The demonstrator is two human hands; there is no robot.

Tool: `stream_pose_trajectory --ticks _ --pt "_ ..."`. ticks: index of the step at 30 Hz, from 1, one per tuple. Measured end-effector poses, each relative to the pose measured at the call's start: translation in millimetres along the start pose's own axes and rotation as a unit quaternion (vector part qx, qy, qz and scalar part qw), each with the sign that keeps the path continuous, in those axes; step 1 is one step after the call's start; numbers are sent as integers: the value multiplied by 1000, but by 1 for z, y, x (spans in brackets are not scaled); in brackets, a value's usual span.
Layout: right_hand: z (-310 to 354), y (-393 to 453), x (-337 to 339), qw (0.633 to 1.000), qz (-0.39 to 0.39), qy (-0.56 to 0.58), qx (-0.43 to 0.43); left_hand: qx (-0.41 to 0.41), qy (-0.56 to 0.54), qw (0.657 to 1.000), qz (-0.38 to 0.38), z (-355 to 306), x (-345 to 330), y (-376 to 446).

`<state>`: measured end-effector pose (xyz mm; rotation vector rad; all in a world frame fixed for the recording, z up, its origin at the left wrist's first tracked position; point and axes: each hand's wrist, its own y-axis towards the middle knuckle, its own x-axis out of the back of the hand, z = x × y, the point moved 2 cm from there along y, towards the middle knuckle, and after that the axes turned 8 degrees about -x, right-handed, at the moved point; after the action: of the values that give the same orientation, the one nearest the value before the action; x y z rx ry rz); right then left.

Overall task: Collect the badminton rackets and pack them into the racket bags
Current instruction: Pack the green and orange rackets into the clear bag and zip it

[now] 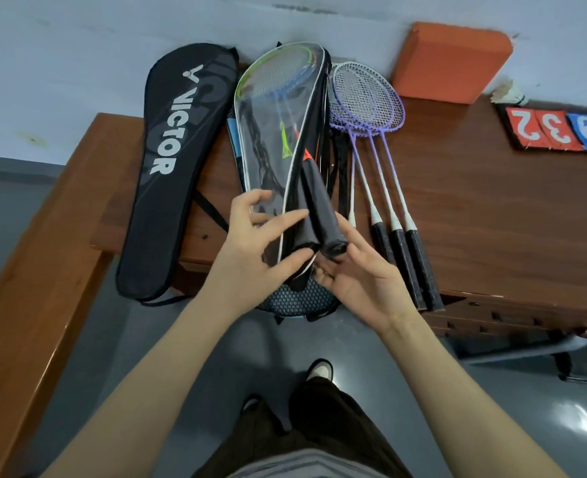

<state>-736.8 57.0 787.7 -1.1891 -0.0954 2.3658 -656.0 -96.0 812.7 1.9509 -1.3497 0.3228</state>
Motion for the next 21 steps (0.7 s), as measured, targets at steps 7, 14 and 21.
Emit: stream_pose_trajectory --ticks 7,14,21 --pt "-9 -8 -8 982 -154 -67 84 87 -146 985 11 0 -4 -9" --pt "-11 -18 -19 943 -231 -194 141 121 -243 962 19 -4 -4 -9" --pt "-6 -17 -21 912 -279 -224 200 90 -184 979 -9 -9 -2 -3"
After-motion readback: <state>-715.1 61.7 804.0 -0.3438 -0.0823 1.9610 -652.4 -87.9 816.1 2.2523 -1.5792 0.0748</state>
